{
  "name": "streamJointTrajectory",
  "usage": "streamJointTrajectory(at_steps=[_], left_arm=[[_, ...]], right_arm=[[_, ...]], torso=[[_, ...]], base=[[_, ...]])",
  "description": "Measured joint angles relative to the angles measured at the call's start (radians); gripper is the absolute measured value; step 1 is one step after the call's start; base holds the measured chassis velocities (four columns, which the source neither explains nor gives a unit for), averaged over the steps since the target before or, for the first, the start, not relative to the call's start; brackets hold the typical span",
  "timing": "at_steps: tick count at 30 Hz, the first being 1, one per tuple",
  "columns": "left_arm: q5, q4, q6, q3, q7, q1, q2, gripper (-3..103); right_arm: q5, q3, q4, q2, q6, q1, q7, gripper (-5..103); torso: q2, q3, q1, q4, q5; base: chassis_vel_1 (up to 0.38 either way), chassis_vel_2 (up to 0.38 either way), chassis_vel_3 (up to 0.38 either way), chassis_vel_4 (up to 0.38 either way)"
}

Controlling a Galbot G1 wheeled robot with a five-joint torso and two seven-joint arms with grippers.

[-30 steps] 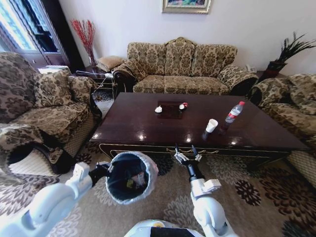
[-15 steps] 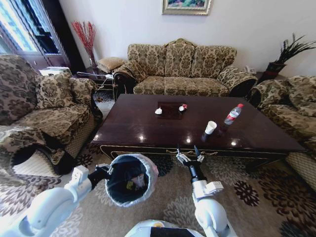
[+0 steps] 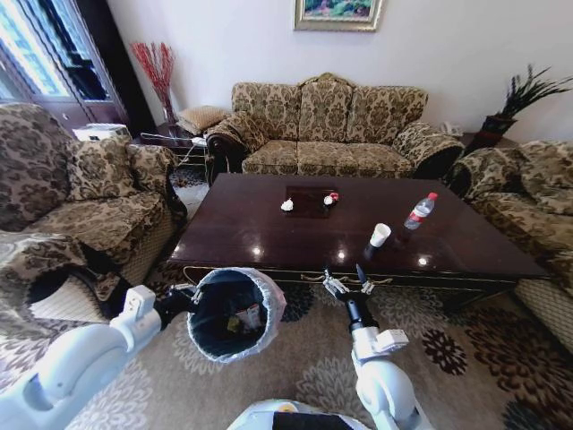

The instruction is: Move to the front of the table and place the trash on the table into the trash bin.

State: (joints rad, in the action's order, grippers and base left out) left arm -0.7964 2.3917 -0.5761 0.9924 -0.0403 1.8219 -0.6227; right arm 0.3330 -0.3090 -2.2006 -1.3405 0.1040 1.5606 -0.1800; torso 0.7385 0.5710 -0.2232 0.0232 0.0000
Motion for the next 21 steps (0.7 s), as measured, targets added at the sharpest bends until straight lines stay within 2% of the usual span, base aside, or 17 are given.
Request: streamJointTrajectory(at_steps=[12, 21], left_arm=[[0.002, -0.023, -0.005, -0.048, -0.009, -0.053, -0.037, 0], [0.041, -0.03, -0.009, -0.073, -0.021, -0.048, -0.062, 0]], right_arm=[[0.045, -0.019, -0.02, 0.023, -0.003, -0.005, -0.002, 100], [0.08, -0.076, -0.031, 0.041, -0.016, -0.01, -0.007, 100]], torso=[[0.054, 0.031, -0.023, 0.0002, 0.0001], [0.093, 0.053, -0.04, 0.0001, 0.0]], base=[[0.0, 0.0, 0.0, 0.0], [0.0, 0.0, 0.0, 0.0]])
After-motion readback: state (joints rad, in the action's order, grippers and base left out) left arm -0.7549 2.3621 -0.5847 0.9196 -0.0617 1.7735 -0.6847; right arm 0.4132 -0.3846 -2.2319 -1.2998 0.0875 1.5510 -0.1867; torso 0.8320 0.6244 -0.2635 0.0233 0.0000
